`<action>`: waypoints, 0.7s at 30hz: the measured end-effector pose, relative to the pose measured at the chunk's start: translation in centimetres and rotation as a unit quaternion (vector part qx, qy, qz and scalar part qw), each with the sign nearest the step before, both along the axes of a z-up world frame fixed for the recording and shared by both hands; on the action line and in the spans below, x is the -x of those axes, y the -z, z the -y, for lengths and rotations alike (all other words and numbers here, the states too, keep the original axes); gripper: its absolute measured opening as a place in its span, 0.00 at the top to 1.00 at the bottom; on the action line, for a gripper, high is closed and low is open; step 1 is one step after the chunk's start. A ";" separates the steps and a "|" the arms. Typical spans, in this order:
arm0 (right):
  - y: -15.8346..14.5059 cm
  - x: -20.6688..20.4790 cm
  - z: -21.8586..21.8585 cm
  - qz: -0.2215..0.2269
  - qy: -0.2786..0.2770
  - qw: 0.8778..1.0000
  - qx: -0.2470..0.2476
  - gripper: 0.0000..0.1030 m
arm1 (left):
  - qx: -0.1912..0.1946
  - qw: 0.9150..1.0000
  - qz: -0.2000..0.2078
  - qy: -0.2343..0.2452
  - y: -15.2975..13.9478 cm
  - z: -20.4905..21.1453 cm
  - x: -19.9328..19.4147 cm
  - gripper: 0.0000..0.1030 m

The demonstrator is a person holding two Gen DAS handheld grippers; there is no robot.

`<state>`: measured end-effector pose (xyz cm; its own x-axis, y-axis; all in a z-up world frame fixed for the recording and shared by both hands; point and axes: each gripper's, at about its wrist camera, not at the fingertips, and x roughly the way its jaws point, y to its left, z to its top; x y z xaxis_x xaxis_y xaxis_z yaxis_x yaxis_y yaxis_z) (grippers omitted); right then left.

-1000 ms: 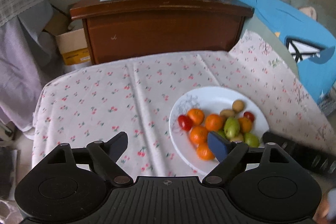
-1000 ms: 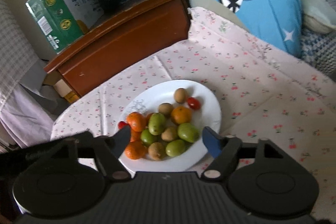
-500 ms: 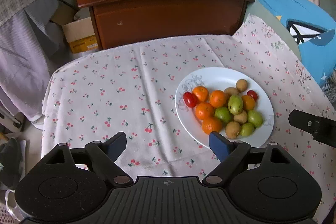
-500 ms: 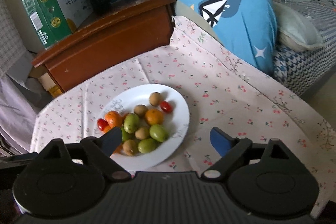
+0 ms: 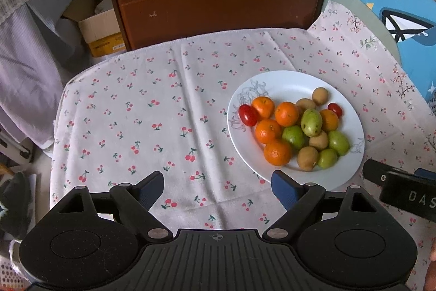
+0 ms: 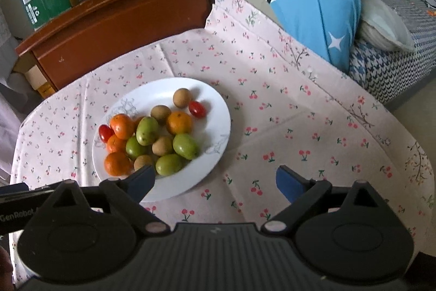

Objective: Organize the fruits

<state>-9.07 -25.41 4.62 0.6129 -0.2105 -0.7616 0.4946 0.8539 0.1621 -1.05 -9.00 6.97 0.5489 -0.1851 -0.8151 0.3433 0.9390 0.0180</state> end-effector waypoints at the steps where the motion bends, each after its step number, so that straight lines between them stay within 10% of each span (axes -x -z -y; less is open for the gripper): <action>1: 0.1 -0.1 -0.1 -0.003 -0.001 1.000 0.000 0.07 | 0.000 1.000 -0.002 -0.001 0.1 0.0 -0.1 0.15; 21: 1.1 -1.3 -1.5 -0.035 -0.016 0.998 0.040 0.07 | -0.035 0.999 -0.001 -0.008 1.4 1.4 -0.5 0.14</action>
<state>-7.82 -23.91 3.52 0.5664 -0.2527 -0.7844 0.4742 0.8784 0.0595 -0.55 -10.35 5.55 0.5495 -0.1193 -0.8269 0.3282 0.9410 0.0824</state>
